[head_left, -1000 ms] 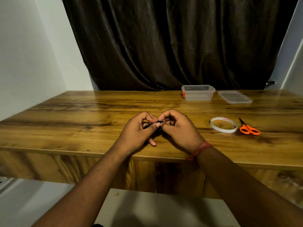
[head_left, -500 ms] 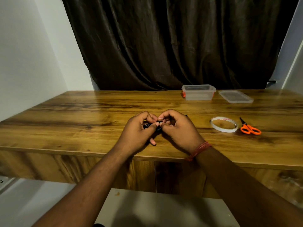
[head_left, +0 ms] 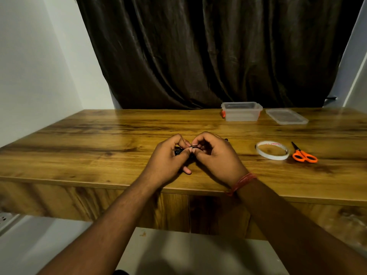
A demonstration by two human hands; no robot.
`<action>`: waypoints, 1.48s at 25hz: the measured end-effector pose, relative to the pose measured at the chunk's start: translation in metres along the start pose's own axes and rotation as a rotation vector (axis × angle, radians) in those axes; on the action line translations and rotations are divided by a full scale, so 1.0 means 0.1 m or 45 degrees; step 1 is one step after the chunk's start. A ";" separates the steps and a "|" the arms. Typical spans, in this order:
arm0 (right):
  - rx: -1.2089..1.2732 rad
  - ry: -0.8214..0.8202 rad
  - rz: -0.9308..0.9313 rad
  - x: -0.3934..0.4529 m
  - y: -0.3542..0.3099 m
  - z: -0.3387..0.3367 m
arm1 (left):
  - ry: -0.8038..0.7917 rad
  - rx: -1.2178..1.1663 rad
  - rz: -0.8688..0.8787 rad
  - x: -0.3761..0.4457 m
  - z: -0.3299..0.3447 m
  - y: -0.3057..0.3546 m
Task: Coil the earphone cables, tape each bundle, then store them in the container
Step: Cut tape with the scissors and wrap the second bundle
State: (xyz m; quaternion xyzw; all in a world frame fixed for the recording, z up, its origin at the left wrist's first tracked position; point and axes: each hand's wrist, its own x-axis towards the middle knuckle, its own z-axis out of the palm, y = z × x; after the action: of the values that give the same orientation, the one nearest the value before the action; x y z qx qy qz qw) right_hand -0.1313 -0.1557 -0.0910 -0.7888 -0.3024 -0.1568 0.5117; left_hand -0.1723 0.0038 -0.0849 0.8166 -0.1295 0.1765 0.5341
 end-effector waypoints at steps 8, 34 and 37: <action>-0.194 0.025 -0.191 -0.02 0.01 -0.01 | 0.005 -0.306 -0.145 0.08 -0.03 -0.11; 0.392 -0.125 0.172 0.03 0.01 0.02 | -0.130 -0.893 -0.361 0.13 -0.09 -0.04; 0.354 -0.085 0.196 0.05 0.02 0.03 | -0.142 -0.891 -0.358 0.13 -0.09 -0.05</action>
State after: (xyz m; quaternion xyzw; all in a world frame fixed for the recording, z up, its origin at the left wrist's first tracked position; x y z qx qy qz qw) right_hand -0.1262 -0.1524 -0.0912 -0.7360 -0.2767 -0.0475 0.6160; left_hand -0.1600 0.0133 -0.0804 0.6029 -0.0976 0.0020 0.7918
